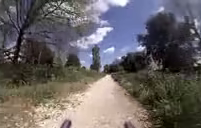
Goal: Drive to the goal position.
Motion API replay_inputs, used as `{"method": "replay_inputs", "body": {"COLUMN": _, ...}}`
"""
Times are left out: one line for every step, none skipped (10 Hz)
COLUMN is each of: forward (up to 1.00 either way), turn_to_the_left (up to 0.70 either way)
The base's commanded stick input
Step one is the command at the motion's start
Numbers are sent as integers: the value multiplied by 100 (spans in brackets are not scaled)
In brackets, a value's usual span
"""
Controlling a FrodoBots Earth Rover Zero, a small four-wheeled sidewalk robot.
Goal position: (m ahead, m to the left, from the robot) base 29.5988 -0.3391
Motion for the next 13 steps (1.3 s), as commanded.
{"method": "replay_inputs", "body": {"forward": 85, "turn_to_the_left": -1}}
{"method": "replay_inputs", "body": {"forward": 85, "turn_to_the_left": -14}}
{"method": "replay_inputs", "body": {"forward": 85, "turn_to_the_left": -29}}
{"method": "replay_inputs", "body": {"forward": 85, "turn_to_the_left": -16}}
{"method": "replay_inputs", "body": {"forward": 85, "turn_to_the_left": -4}}
{"method": "replay_inputs", "body": {"forward": 85, "turn_to_the_left": -3}}
{"method": "replay_inputs", "body": {"forward": 85, "turn_to_the_left": -20}}
{"method": "replay_inputs", "body": {"forward": 85, "turn_to_the_left": -32}}
{"method": "replay_inputs", "body": {"forward": 85, "turn_to_the_left": -15}}
{"method": "replay_inputs", "body": {"forward": 85, "turn_to_the_left": -1}}
{"method": "replay_inputs", "body": {"forward": 85, "turn_to_the_left": -28}}
{"method": "replay_inputs", "body": {"forward": 85, "turn_to_the_left": -31}}
{"method": "replay_inputs", "body": {"forward": 85, "turn_to_the_left": -12}}
